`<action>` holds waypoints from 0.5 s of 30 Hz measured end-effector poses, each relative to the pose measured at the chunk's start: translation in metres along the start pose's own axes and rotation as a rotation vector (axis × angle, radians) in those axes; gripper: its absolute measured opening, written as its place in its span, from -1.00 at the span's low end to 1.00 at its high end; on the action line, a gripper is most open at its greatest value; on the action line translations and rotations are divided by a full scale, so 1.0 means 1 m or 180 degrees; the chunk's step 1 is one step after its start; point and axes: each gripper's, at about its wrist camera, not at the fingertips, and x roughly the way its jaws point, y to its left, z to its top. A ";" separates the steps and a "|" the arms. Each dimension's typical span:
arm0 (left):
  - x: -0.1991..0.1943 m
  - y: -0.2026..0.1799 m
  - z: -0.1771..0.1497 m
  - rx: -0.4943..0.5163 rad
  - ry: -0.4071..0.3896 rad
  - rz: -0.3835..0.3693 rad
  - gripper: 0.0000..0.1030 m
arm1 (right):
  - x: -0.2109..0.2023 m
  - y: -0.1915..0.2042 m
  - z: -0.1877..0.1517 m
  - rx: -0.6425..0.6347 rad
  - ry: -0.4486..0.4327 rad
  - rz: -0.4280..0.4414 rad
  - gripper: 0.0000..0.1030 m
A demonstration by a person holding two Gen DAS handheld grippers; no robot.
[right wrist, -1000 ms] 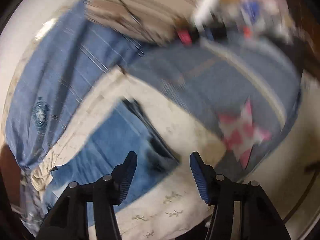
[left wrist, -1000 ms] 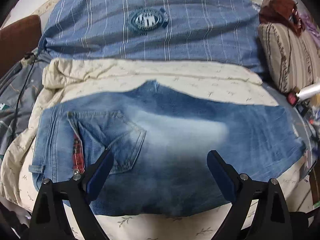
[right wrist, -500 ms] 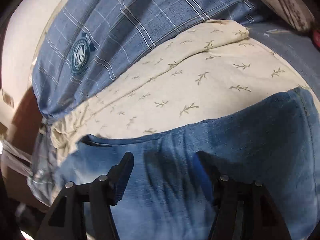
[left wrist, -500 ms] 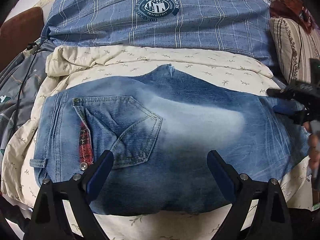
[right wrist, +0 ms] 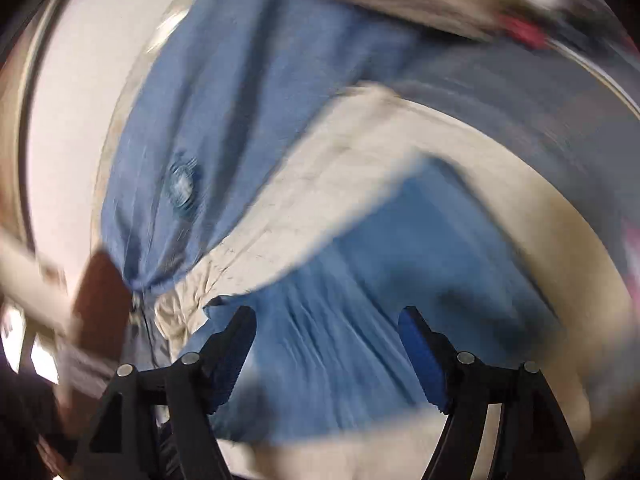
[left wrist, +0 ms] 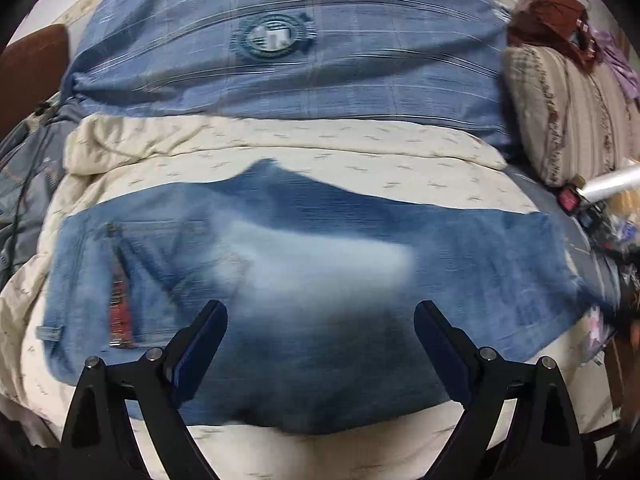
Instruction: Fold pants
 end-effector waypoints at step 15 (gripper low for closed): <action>0.038 -0.083 0.008 0.0313 0.0121 -0.0067 0.83 | 0.003 -0.080 -0.002 0.0863 -0.0139 -0.0090 0.43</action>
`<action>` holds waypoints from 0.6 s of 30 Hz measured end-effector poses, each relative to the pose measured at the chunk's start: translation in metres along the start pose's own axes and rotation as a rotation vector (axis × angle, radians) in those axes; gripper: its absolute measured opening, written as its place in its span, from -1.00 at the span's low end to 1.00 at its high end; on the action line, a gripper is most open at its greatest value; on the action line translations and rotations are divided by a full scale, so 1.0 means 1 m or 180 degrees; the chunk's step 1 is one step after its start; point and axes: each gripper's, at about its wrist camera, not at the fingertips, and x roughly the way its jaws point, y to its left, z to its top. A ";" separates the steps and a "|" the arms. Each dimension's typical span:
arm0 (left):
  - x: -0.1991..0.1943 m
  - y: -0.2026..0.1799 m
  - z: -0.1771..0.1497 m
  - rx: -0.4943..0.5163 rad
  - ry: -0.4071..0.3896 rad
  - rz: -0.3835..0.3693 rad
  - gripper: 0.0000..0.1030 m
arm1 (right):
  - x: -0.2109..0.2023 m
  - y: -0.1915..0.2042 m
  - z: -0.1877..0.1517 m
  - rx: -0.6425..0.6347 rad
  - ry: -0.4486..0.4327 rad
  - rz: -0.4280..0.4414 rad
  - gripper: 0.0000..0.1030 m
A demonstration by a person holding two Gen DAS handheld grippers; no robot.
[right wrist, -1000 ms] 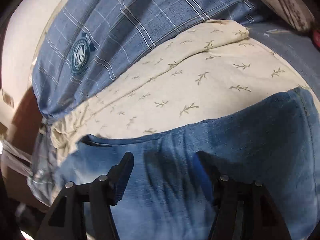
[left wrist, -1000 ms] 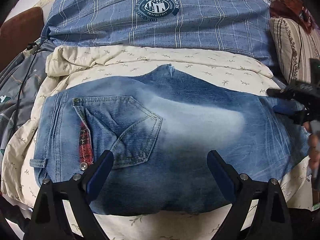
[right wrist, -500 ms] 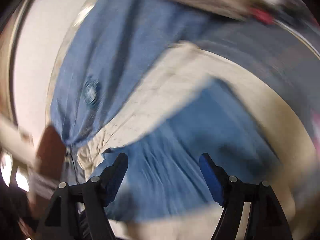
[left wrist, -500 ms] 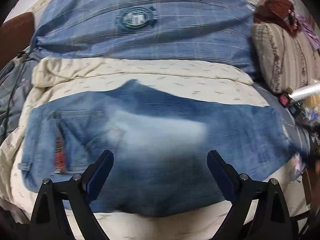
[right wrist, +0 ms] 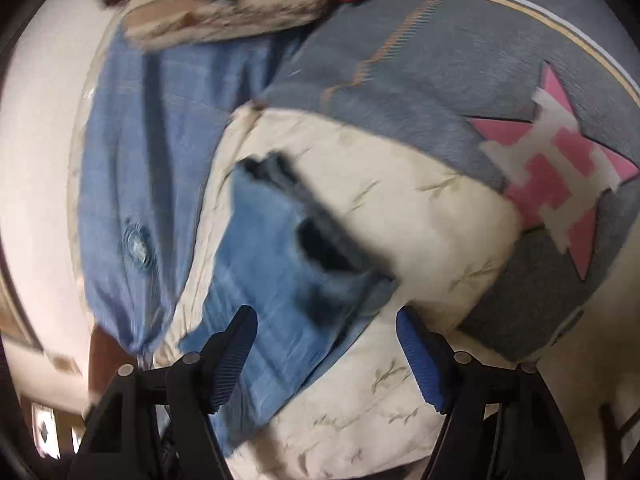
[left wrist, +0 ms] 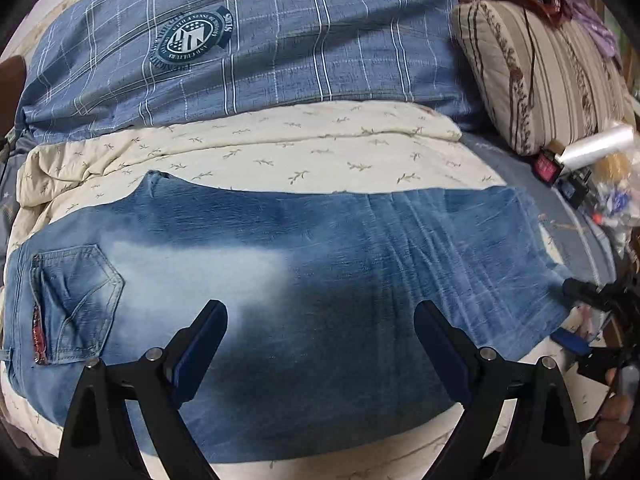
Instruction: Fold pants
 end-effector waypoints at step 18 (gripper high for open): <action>0.036 0.008 -0.015 0.0263 0.0428 0.0339 0.97 | 0.004 0.112 -0.015 -0.1444 -0.0437 -0.0800 -0.51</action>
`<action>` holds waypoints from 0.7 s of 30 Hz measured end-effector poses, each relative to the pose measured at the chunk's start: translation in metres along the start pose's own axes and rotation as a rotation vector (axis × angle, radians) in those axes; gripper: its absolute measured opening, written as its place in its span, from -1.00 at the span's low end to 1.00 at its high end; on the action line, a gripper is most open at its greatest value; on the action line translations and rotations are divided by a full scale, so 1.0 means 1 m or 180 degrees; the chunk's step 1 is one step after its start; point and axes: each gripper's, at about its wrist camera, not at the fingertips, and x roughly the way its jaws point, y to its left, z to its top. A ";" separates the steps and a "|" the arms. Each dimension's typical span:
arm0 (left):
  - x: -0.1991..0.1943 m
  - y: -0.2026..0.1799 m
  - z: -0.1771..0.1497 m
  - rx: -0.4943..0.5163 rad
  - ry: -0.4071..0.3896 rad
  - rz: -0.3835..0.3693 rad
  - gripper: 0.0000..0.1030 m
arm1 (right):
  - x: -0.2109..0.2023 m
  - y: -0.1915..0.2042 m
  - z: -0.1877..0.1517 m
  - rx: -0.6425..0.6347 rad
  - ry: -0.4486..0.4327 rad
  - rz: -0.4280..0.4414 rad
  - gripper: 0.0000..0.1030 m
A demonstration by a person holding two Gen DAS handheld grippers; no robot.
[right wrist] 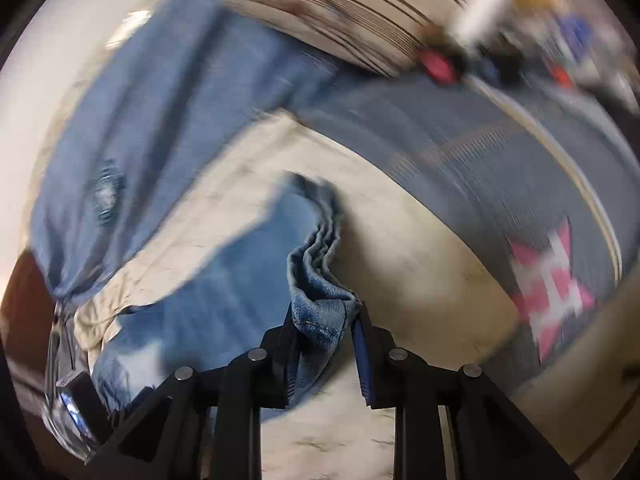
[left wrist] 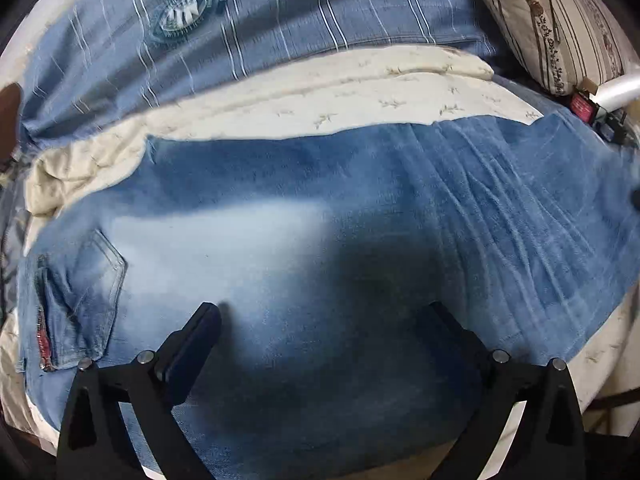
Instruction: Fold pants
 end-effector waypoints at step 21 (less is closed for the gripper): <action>-0.078 0.240 -0.055 -0.1704 -0.0485 0.0007 0.95 | 0.069 0.201 -0.154 -0.1548 0.0766 0.0880 0.35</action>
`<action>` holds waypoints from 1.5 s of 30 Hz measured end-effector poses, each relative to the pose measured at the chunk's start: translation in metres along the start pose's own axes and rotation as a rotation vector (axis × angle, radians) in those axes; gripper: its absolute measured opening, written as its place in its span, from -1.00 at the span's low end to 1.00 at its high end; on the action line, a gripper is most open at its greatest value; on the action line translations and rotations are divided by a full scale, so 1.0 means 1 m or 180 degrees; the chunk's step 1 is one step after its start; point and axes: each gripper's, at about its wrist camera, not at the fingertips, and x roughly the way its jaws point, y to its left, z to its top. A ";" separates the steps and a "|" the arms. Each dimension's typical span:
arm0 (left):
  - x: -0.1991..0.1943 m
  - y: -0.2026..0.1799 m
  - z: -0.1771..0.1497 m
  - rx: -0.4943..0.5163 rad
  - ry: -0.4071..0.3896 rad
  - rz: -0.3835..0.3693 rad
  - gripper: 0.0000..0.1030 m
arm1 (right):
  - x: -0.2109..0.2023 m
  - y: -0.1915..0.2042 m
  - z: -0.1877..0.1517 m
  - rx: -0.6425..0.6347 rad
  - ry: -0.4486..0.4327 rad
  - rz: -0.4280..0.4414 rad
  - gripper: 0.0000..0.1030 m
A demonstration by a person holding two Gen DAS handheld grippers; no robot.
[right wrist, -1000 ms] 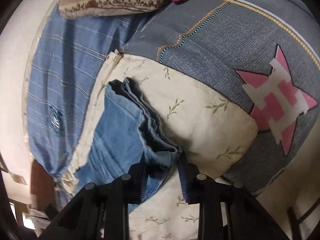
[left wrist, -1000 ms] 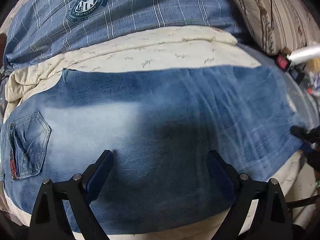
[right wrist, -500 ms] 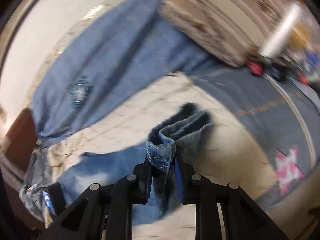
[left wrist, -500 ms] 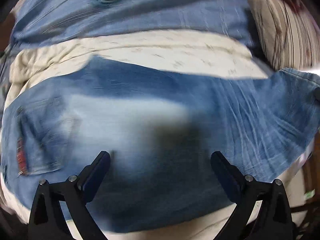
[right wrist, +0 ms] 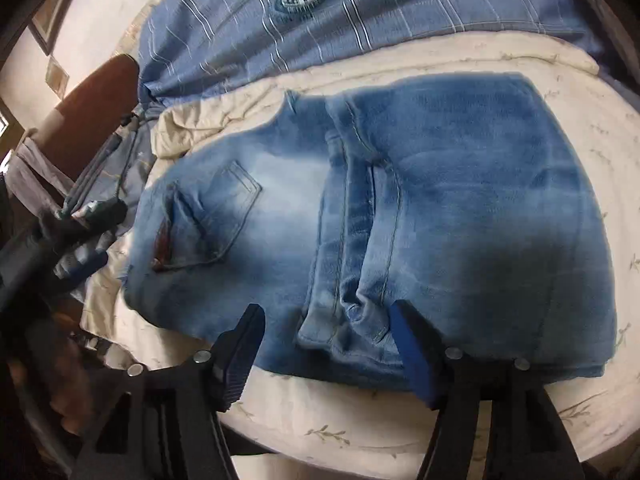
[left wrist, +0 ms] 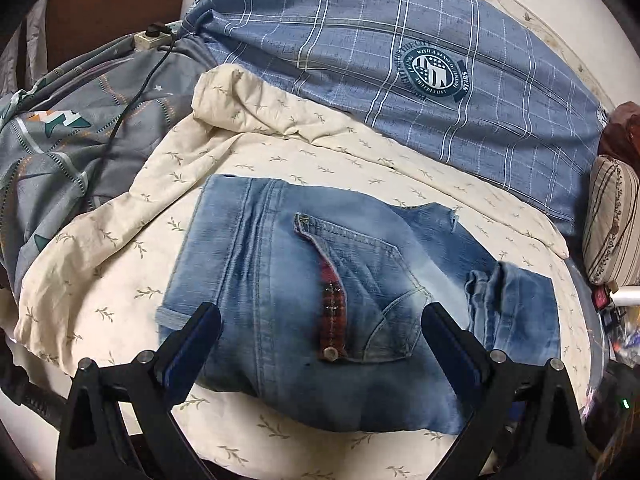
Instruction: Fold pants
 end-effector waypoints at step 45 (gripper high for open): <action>0.080 -0.175 -0.003 0.0770 0.0338 -0.0670 0.89 | -0.085 -0.135 -0.021 0.1487 -0.0285 0.1315 0.44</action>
